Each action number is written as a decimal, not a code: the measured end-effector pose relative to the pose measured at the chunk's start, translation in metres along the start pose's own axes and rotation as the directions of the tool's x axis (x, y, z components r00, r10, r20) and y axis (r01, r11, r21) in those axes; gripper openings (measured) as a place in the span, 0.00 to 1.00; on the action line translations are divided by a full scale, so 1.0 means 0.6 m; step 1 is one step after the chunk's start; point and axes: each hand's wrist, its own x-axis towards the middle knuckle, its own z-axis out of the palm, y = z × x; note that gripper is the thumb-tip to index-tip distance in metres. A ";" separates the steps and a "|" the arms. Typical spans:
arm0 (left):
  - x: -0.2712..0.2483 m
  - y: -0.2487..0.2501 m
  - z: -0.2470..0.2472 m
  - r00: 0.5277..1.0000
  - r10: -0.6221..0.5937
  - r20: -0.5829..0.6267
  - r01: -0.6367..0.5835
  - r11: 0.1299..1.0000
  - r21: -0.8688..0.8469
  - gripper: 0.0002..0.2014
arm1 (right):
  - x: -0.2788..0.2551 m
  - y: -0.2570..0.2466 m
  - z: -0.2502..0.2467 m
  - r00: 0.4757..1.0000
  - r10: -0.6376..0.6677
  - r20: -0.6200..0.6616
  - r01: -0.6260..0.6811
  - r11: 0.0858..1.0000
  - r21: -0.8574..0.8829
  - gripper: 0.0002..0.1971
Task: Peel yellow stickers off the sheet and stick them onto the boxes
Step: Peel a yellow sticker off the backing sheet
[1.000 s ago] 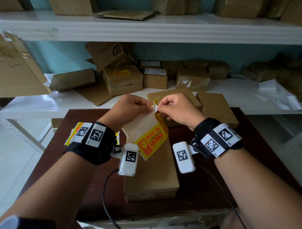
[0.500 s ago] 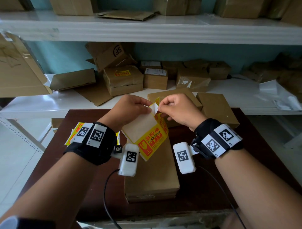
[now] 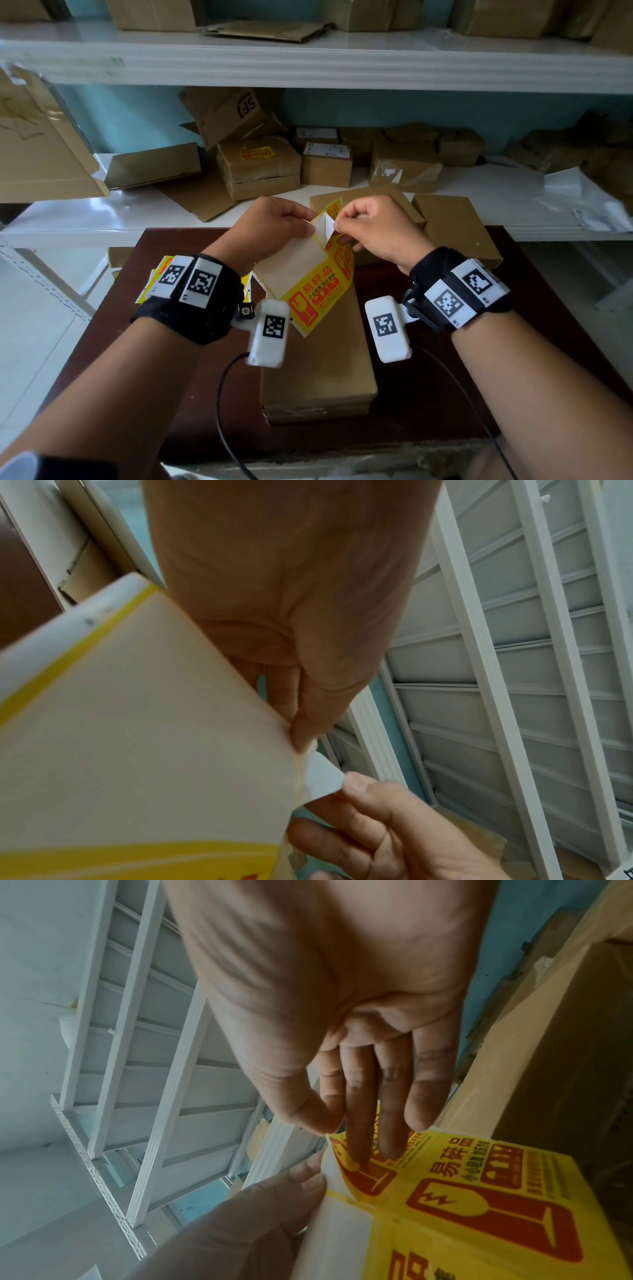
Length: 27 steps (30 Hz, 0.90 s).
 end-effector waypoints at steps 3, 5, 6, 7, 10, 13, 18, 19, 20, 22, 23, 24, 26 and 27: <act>-0.001 0.002 -0.002 1.000 -0.005 -0.005 0.005 1.000 -0.005 0.07 | 0.000 0.000 -0.001 1.000 0.004 0.017 -0.004 1.000 0.010 0.05; -0.002 0.003 -0.001 1.000 -0.007 -0.001 0.007 1.000 -0.008 0.07 | 0.000 0.000 -0.002 1.000 0.005 0.022 -0.005 1.000 0.012 0.05; -0.003 0.003 -0.001 1.000 -0.006 0.001 0.006 1.000 -0.009 0.07 | 0.000 0.001 -0.003 1.000 0.004 0.023 -0.005 1.000 0.011 0.05; -0.003 0.004 -0.001 1.000 -0.004 0.001 0.004 1.000 -0.010 0.06 | 0.001 0.001 -0.003 1.000 0.003 0.024 -0.003 1.000 0.010 0.05; -0.005 0.005 -0.002 1.000 -0.007 0.000 0.007 1.000 -0.007 0.07 | 0.000 0.002 -0.004 1.000 0.002 0.029 -0.002 1.000 0.014 0.06; -0.005 0.006 -0.004 1.000 -0.014 -0.002 0.014 1.000 -0.012 0.08 | 0.001 0.002 -0.004 1.000 0.002 0.029 -0.002 1.000 0.023 0.07; -0.004 0.005 -0.007 1.000 -0.015 -0.008 0.015 1.000 0.003 0.08 | 0.001 0.003 -0.007 1.000 0.001 0.032 -0.002 1.000 0.029 0.08; -0.003 0.004 -0.007 1.000 -0.017 -0.010 0.017 1.000 0.006 0.08 | 0.001 0.003 -0.007 1.000 0.000 0.031 -0.001 1.000 0.029 0.08; -0.003 0.004 -0.007 1.000 -0.020 -0.012 0.020 1.000 0.007 0.07 | 0.001 0.003 -0.008 1.000 -0.001 0.031 0.000 1.000 0.030 0.08; -0.002 0.003 -0.007 1.000 -0.022 -0.014 0.022 1.000 0.009 0.07 | 0.001 0.003 -0.009 1.000 -0.001 0.031 0.000 1.000 0.030 0.08; -0.002 0.002 -0.007 1.000 -0.022 -0.015 0.022 1.000 0.011 0.07 | 0.001 0.003 -0.009 1.000 -0.001 0.029 0.000 1.000 0.029 0.08; -0.003 0.002 -0.008 1.000 -0.022 -0.016 0.022 1.000 0.011 0.07 | 0.001 0.003 -0.010 1.000 0.001 0.027 -0.001 1.000 0.030 0.08; -0.004 0.002 -0.008 1.000 -0.018 -0.019 0.018 1.000 0.011 0.07 | 0.001 0.002 -0.011 1.000 0.002 0.029 -0.003 0.999 0.034 0.08; -0.004 0.002 -0.009 1.000 -0.013 -0.022 0.014 1.000 0.014 0.07 | 0.001 0.002 -0.011 0.999 0.001 0.034 -0.003 0.999 0.038 0.08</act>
